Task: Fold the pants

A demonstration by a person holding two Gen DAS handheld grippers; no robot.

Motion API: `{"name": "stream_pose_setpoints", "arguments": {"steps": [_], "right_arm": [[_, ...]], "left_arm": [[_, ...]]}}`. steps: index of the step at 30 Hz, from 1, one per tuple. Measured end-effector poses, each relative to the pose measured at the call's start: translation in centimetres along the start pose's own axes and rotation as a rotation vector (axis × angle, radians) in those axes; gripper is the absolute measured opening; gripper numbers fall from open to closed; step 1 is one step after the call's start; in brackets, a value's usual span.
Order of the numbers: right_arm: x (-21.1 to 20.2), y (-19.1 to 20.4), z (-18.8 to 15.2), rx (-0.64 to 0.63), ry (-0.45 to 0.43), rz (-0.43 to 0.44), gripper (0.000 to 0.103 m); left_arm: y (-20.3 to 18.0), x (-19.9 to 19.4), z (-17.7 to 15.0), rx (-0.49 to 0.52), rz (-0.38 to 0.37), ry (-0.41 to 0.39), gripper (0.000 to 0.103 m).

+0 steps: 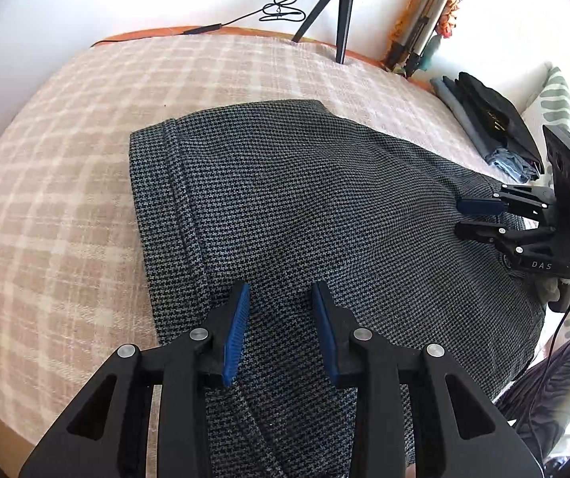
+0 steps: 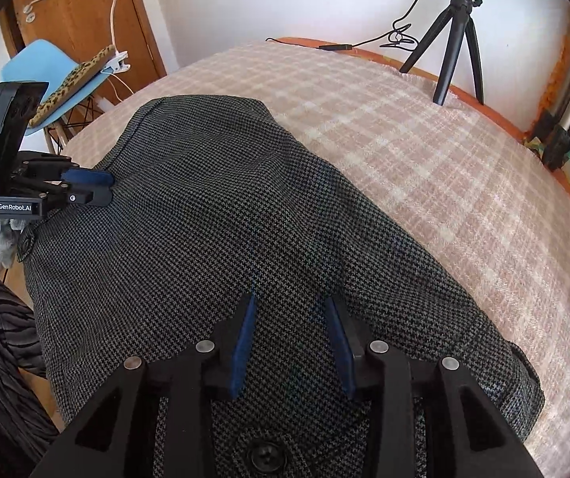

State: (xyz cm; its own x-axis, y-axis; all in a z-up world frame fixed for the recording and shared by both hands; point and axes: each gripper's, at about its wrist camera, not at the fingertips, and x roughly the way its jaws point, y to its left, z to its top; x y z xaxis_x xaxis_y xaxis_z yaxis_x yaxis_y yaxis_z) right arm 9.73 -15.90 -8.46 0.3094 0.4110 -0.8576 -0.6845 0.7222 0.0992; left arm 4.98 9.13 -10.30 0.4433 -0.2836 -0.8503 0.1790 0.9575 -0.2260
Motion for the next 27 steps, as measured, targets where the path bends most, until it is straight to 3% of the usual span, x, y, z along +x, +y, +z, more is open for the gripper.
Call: {"name": "stream_pose_setpoints", "arguments": {"steps": [6, 9, 11, 12, 16, 20, 23, 27], "right_arm": [[-3.7, -1.7, -1.7, 0.111, -0.045, -0.019, 0.037], [-6.8, -3.0, -3.5, 0.230, -0.107, -0.028, 0.045], [-8.5, -3.6, -4.9, 0.296, -0.134, -0.060, 0.060], [-9.3, -3.9, -5.7, 0.327, -0.145, -0.075, 0.061], [-11.5, -5.3, -8.9, 0.463, -0.172, -0.094, 0.061], [-12.4, -6.6, -11.2, 0.555, -0.184, -0.112, 0.061], [-12.4, -7.5, -12.1, 0.609, -0.192, -0.118, 0.061], [-12.3, -8.4, -12.2, 0.641, -0.190, -0.101, 0.061]], "left_arm": [[-0.5, -0.5, -0.7, 0.065, 0.072, -0.036, 0.031], [-1.0, -1.6, -0.7, 0.086, 0.088, -0.067, 0.031], [-1.7, -2.5, -0.5, 0.105, 0.077, -0.100, 0.031], [-2.1, -3.1, -0.4, 0.115, 0.068, -0.118, 0.031], [-3.6, -6.0, 0.9, 0.151, 0.009, -0.172, 0.044], [-5.7, -9.4, 2.2, 0.232, -0.013, -0.192, 0.049], [-7.4, -11.7, 3.0, 0.259, -0.039, -0.192, 0.061], [-10.8, -13.5, 3.5, 0.326, -0.089, -0.154, 0.064]]}}
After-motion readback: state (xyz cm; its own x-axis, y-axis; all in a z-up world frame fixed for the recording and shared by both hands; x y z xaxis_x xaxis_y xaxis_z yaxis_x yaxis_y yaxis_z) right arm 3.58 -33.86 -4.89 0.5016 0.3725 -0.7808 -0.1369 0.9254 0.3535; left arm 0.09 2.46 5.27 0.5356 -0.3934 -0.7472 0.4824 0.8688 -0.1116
